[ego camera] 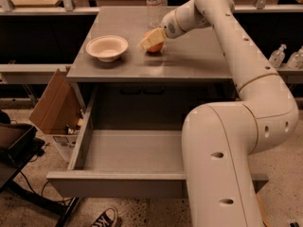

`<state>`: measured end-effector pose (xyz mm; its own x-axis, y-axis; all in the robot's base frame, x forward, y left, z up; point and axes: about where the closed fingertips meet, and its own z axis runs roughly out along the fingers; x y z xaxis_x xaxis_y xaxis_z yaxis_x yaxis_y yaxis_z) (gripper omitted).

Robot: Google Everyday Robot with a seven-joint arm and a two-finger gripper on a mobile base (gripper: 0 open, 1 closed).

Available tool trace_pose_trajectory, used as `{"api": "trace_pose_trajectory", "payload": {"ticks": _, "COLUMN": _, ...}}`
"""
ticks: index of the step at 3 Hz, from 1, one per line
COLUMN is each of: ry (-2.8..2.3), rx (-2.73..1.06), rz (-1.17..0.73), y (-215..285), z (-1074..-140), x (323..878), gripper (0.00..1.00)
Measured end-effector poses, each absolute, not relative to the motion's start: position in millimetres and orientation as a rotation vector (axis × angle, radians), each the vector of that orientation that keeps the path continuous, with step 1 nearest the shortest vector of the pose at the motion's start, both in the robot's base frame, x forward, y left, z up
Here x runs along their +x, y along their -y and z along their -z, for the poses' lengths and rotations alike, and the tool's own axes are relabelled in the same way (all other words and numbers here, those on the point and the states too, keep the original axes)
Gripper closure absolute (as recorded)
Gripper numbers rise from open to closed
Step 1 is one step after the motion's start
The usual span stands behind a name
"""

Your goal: Place orange into top drawer

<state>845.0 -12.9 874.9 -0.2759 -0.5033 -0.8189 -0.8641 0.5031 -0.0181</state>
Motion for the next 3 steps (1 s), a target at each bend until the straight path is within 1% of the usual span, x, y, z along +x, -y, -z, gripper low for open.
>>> {"api": "trace_pose_trajectory", "payload": {"ticks": 1, "ry": -1.951, "rx": -1.141, "rz": -0.576, "y": 7.5, "z": -863.9, "x": 845.2, "gripper": 0.02}}
{"api": "trace_pose_trajectory", "payload": {"ticks": 3, "ry": -1.954, "rx": -1.155, "rz": -0.581, "y": 2.0, "z": -856.0, "x": 846.2, "gripper": 0.48}}
